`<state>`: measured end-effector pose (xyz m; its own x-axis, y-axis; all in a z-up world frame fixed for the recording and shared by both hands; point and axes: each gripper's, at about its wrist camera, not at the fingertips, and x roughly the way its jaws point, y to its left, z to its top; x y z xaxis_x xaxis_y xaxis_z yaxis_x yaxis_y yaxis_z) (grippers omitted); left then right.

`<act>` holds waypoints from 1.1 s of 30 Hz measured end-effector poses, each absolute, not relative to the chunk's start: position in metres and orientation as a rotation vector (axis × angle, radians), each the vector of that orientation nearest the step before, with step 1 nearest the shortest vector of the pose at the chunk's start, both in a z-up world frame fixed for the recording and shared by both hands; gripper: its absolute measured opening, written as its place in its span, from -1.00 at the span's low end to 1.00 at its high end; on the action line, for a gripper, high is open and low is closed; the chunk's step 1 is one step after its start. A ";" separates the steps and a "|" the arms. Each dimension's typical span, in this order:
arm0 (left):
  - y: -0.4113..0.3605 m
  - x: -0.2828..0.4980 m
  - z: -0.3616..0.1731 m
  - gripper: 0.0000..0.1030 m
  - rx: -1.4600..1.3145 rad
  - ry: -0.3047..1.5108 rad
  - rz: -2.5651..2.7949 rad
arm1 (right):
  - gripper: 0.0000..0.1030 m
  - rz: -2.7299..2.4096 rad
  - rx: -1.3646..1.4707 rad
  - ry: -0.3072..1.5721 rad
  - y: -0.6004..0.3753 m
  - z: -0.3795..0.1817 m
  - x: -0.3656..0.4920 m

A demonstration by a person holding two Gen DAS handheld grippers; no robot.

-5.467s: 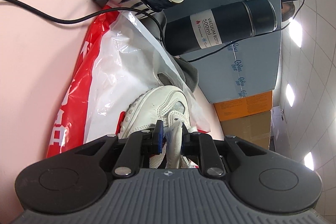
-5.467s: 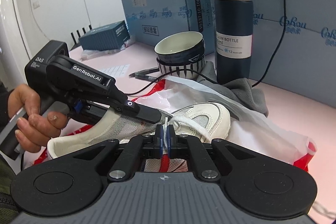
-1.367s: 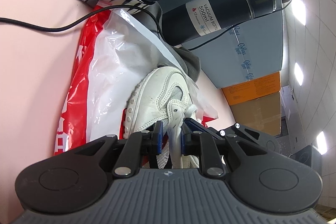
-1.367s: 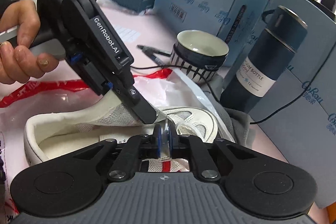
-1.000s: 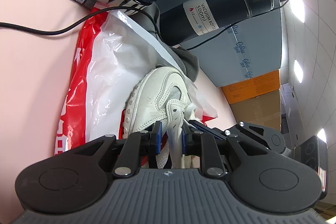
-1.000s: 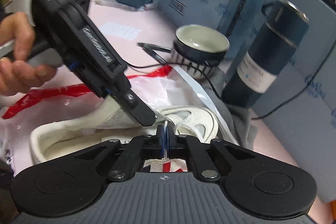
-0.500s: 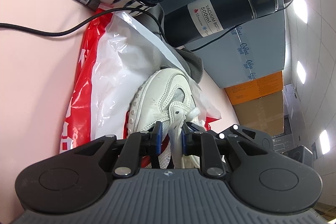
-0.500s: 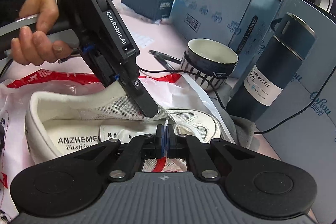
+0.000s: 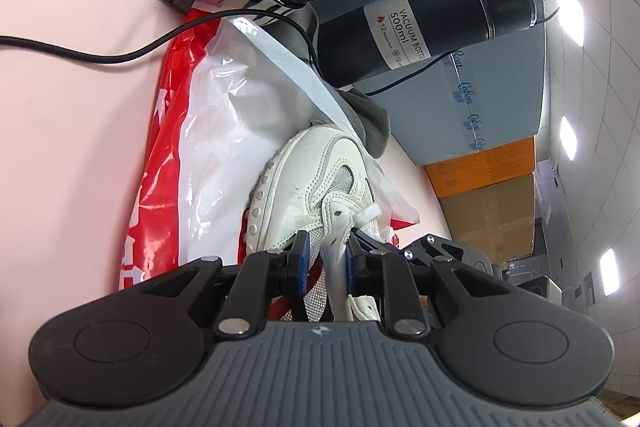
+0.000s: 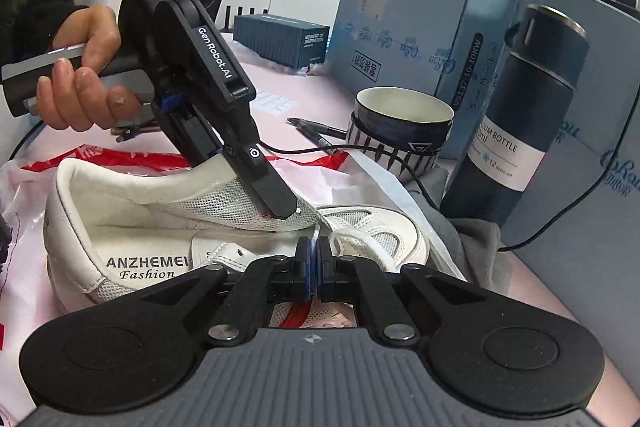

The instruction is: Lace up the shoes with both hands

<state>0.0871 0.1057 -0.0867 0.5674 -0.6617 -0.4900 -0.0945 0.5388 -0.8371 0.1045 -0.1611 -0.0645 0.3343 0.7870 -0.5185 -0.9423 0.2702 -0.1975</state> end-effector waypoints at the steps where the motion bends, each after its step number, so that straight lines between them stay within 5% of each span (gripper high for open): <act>1: 0.106 0.087 -0.087 -0.68 -0.956 0.929 -0.403 | -0.95 1.198 -0.514 0.350 -0.161 -0.065 0.106; 11: 0.087 0.091 -0.057 -0.68 -0.676 0.921 -0.416 | -0.95 1.160 -0.466 0.494 -0.149 -0.051 0.113; 15: 0.049 0.086 -0.028 -0.67 -0.236 0.865 -0.420 | -0.95 1.162 -0.461 0.504 -0.151 -0.040 0.110; 17: 0.024 0.077 -0.020 -0.49 0.050 0.814 -0.384 | -0.95 1.158 -0.476 0.508 -0.150 -0.036 0.109; 19: 0.011 0.072 -0.019 -0.67 0.160 0.787 -0.393 | -0.95 1.150 -0.491 0.506 -0.150 -0.034 0.107; 23: 0.018 0.070 -0.019 -0.79 0.104 0.779 -0.402 | -0.95 1.139 -0.475 0.484 -0.153 -0.032 0.103; 33: 0.076 0.087 -0.047 -0.80 -0.570 0.842 -0.422 | -0.95 1.194 -0.431 0.412 -0.164 -0.042 0.101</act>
<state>0.0872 0.0763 -0.0474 0.5997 -0.5584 -0.5732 0.1253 0.7730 -0.6219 0.1010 -0.1637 -0.0416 0.3134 0.7935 -0.5217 -0.9463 0.3068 -0.1019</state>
